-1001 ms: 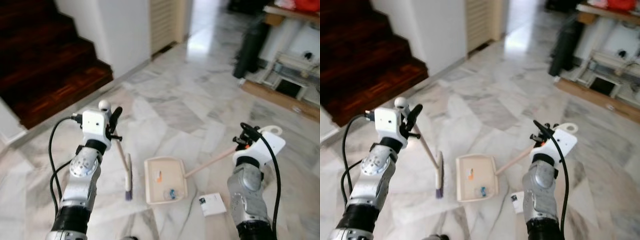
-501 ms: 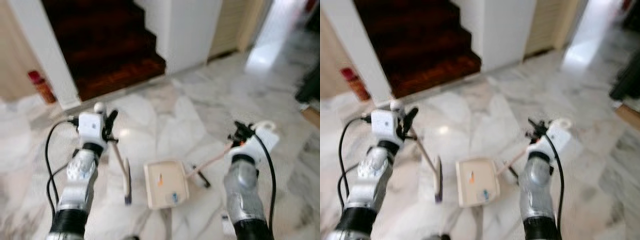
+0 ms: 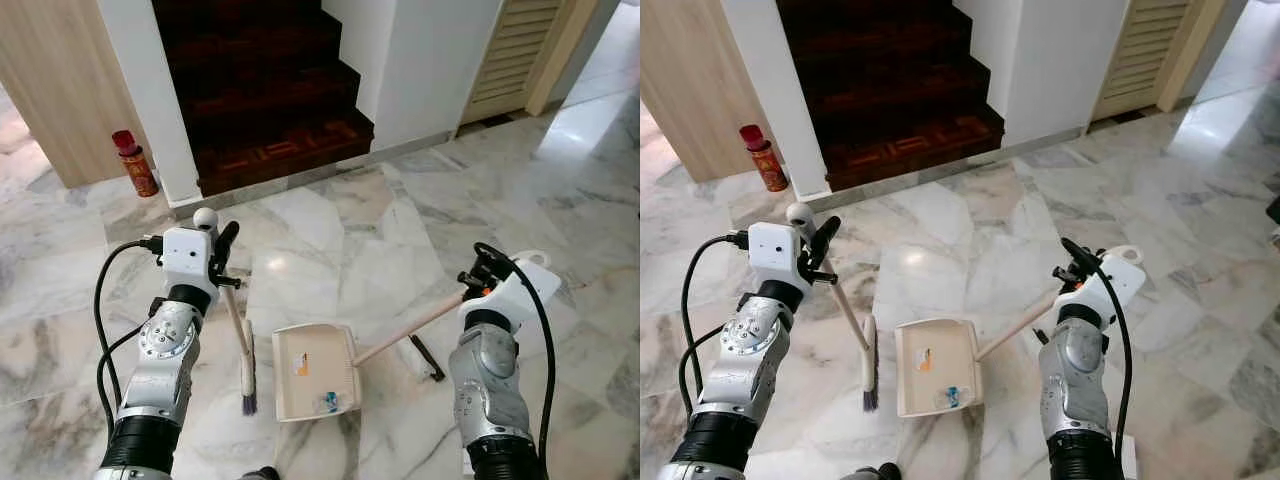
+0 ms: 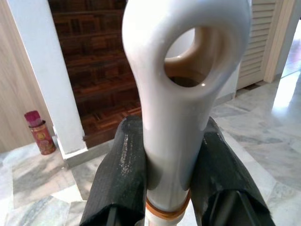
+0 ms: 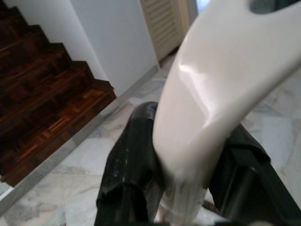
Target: Sweep floor
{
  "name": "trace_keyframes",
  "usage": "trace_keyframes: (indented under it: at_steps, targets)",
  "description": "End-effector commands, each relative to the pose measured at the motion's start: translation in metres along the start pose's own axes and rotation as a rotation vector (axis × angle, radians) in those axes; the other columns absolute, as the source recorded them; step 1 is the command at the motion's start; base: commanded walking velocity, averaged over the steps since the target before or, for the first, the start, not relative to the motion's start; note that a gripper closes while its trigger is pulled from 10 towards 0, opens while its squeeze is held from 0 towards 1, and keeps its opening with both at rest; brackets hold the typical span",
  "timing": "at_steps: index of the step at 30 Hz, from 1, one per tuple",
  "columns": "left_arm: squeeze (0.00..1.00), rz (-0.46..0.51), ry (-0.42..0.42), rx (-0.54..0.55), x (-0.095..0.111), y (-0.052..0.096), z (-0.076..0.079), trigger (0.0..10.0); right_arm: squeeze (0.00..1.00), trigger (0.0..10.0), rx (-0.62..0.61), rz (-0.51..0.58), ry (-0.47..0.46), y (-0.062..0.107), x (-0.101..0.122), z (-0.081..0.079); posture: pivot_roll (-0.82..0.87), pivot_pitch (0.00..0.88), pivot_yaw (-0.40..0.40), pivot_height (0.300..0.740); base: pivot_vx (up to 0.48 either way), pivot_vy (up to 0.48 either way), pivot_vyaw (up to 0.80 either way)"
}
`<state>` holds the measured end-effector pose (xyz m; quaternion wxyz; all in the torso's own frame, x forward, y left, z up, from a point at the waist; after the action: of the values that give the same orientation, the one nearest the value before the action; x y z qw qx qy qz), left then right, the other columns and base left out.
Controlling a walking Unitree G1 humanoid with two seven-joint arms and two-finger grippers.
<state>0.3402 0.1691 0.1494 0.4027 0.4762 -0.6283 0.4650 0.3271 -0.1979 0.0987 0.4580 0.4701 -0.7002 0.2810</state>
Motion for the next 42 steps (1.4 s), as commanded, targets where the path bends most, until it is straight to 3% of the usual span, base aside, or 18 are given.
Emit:
trace_keyframes:
  at_steps: [1, 9, 42]
  targets:
    - [0.0, 0.04, 0.003, 0.002, 0.0114, -0.0039, -0.0003, 10.0, 0.0, 10.0, 0.026, 0.026, -0.026, -0.0026, 0.0078, -0.0076, -0.06, 0.08, -0.036, 0.74, 0.0, 0.0, 0.0]
    - [0.0, 0.035, 0.012, -0.001, 0.0106, -0.0045, 0.0007, 10.0, 0.0, 10.0, 0.036, 0.017, -0.017, -0.0031, 0.0067, -0.0094, -0.06, 0.077, -0.036, 0.74, 0.0, 0.0, 0.0]
    - [0.0, 0.03, 0.022, -0.007, 0.0099, -0.0046, 0.0028, 10.0, 0.0, 10.0, 0.034, -0.016, -0.022, -0.0061, 0.0035, -0.0092, -0.06, 0.067, -0.036, 0.74, 0.0, 0.336, 0.0]
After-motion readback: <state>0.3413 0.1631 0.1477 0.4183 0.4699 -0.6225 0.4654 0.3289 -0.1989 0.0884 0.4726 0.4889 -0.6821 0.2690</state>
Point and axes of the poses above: a point about 5 cm out from each wrist's last joint towards the gripper, its own y axis pointing back from the gripper into the wrist, its own x axis along the axis of the wrist's last joint, z = x × y, the point moved 2 cm from there along -y, pointing out of the wrist towards the gripper, and after that the axes turned 8 degrees about -y, right-handed, at the moved point
